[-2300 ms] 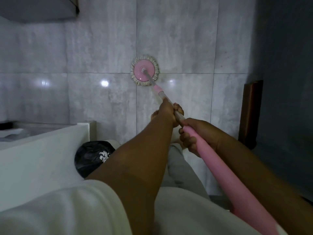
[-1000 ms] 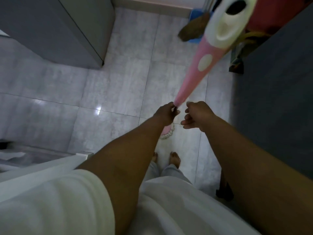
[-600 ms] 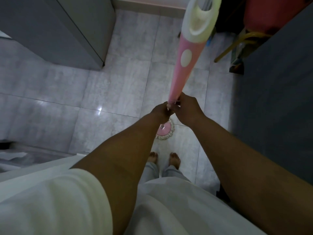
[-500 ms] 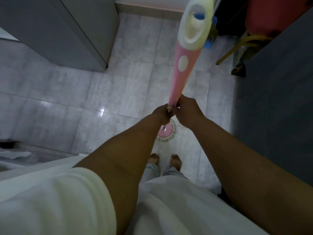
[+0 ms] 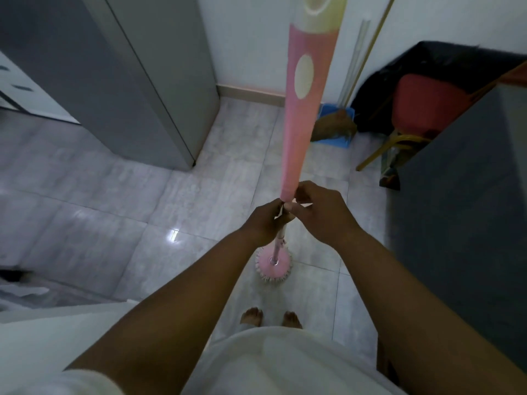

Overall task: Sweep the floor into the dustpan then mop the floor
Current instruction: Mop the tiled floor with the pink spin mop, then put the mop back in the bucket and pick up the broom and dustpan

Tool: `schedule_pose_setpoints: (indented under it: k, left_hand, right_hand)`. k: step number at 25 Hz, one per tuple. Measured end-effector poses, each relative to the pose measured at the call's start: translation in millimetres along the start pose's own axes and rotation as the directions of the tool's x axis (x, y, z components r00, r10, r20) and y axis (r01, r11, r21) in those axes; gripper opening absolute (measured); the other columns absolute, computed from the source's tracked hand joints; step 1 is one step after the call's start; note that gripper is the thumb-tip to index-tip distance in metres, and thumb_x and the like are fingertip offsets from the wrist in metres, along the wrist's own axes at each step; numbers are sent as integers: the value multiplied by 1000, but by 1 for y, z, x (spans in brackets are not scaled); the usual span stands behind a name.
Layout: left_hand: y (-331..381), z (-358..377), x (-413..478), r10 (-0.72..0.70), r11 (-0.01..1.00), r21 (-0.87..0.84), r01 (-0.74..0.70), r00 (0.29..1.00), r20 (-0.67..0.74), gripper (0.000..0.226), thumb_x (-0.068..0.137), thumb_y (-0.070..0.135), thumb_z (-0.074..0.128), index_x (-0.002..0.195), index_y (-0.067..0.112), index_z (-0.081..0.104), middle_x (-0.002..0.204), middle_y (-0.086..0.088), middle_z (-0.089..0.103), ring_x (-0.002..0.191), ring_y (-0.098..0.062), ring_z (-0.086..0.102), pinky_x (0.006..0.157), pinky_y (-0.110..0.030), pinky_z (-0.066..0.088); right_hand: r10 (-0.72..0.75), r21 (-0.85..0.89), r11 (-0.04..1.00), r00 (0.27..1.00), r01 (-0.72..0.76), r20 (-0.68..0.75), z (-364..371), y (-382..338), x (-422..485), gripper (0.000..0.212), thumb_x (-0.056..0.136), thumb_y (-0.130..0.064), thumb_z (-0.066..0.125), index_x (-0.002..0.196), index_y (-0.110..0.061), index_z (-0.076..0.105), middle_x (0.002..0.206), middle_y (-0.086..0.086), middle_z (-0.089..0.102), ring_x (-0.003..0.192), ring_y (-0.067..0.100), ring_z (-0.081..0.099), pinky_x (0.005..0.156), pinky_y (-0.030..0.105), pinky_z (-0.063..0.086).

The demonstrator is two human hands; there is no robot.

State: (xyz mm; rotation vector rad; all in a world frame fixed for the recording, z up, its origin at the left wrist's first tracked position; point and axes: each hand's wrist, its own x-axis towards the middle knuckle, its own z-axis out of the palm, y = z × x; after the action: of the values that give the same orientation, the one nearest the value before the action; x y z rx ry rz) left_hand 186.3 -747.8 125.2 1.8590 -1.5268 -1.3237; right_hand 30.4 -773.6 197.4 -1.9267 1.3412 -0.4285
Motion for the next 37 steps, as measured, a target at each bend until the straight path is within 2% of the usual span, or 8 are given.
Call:
schedule_pose_setpoints:
  k: [5, 10, 14, 18, 23, 27, 31, 37]
  left_hand:
    - [33, -34, -35, 95, 995, -6, -96, 989, -110, 17, 97, 39, 54, 108, 27, 57, 95, 14, 61, 88, -5, 60, 71, -11, 39]
    - [66, -49, -64, 212, 975, -32, -222, 960, -183, 18, 97, 34, 55, 106, 19, 61, 95, 7, 65, 82, 1, 61, 66, -4, 44]
    - [77, -59, -91, 228, 959, -121, -258, 949, -220, 17, 97, 30, 57, 102, 15, 62, 95, -5, 65, 86, -14, 63, 83, -28, 55]
    - [69, -76, -120, 193, 956, -157, -250, 932, -308, 18, 97, 31, 55, 102, 15, 61, 98, -6, 65, 93, -20, 65, 88, -42, 56]
    - [47, -106, -156, 152, 958, -170, -232, 909, -387, 19, 97, 34, 55, 100, 16, 60, 96, -6, 65, 89, -18, 66, 85, -43, 57]
    - [26, -143, -186, 117, 958, -179, -224, 875, -470, 23, 94, 38, 58, 97, 15, 62, 91, -8, 65, 84, -21, 65, 80, -44, 57]
    - [-9, -183, -226, 77, 958, -195, -212, 841, -535, 18, 92, 37, 62, 99, 20, 64, 92, -3, 67, 88, -18, 67, 83, -43, 57]
    - [-59, -218, -293, 16, 911, -310, -271, 776, -630, 23, 92, 28, 65, 109, 14, 65, 105, -14, 68, 103, -26, 67, 92, -52, 53]
  right_hand:
    - [94, -10, 996, 996, -94, -1, 9, 25, -36, 36, 90, -37, 64, 120, -18, 61, 110, 0, 69, 91, 7, 62, 82, 20, 48]
    - [67, 53, 996, 996, -70, 61, 32, 4, -32, 32, 90, -29, 66, 120, -19, 61, 116, -1, 68, 100, 10, 64, 91, 25, 50]
    - [-56, 115, 992, 996, 48, 70, 38, -15, -27, 10, 90, -34, 64, 97, -34, 57, 100, -14, 65, 96, 3, 62, 86, 25, 51]
    - [-180, 127, 978, 973, 163, 144, 49, -32, -31, 11, 90, -42, 60, 86, -42, 50, 84, -22, 62, 85, -5, 61, 72, 14, 46]
    - [-289, 178, 951, 933, 253, 214, 76, -68, -34, 9, 89, -50, 53, 86, -41, 51, 82, -15, 65, 80, -2, 63, 67, 15, 51]
    - [-372, 246, 918, 887, 309, 273, 98, -110, -29, 10, 94, -36, 56, 85, -39, 53, 77, -16, 64, 73, 4, 62, 57, 14, 48]
    - [-447, 260, 891, 814, 371, 371, 134, -162, -22, 10, 95, -33, 54, 96, -24, 58, 90, 3, 70, 84, 18, 66, 73, 35, 55]
    - [-522, 330, 853, 694, 405, 496, 183, -223, -25, 9, 90, -48, 53, 95, -42, 58, 97, -5, 71, 90, 7, 66, 78, 25, 55]
